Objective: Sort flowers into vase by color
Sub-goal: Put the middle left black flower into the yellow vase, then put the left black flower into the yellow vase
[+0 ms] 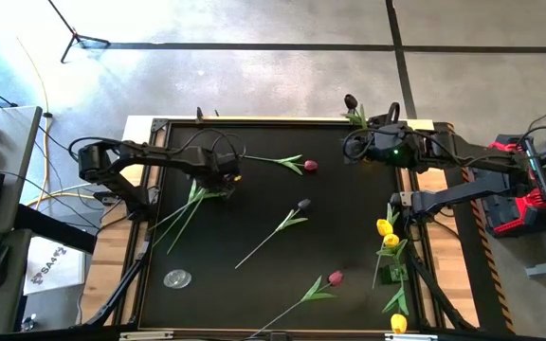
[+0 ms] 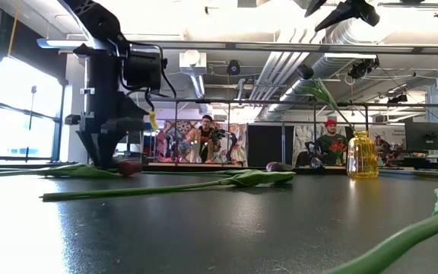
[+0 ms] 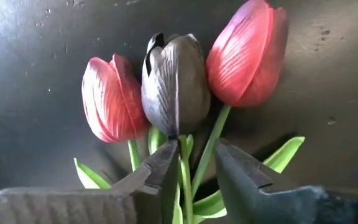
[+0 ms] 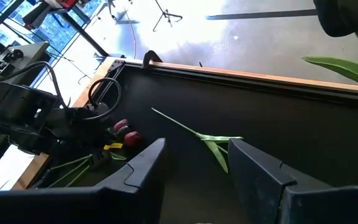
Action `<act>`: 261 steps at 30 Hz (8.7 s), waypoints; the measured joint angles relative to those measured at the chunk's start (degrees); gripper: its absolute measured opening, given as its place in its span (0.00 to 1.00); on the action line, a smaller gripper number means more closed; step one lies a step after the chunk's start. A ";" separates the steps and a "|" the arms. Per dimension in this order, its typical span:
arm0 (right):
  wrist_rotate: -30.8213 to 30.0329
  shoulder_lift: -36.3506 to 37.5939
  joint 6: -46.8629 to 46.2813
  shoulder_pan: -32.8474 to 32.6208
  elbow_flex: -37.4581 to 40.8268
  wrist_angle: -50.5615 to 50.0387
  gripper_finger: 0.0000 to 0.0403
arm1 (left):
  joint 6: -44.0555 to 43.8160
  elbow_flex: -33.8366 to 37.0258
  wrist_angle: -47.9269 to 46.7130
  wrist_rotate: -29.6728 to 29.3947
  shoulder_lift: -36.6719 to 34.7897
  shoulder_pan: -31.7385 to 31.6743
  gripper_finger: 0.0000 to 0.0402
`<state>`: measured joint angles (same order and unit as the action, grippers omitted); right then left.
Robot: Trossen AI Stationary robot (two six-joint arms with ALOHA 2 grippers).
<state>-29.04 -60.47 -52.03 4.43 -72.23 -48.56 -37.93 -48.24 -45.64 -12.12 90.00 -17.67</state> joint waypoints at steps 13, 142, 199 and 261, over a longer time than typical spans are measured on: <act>-2.87 -0.13 -1.20 0.05 0.00 -4.24 0.40 | -1.01 -0.01 6.71 10.95 0.00 1.10 0.02; 2.57 0.47 19.92 -11.47 -0.02 0.40 0.40 | 15.62 -28.72 97.76 27.98 19.54 7.50 0.00; -44.90 0.15 8.95 12.88 -0.02 -8.92 0.00 | 17.11 -28.70 71.97 30.85 19.52 -1.07 0.20; -1.22 3.57 18.66 19.78 -0.02 -11.15 0.29 | 19.04 -28.72 55.73 21.24 18.47 3.22 0.26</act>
<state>-30.26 -56.90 -33.37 24.21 -72.25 -59.70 -18.90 -76.97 10.08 9.12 108.47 -14.45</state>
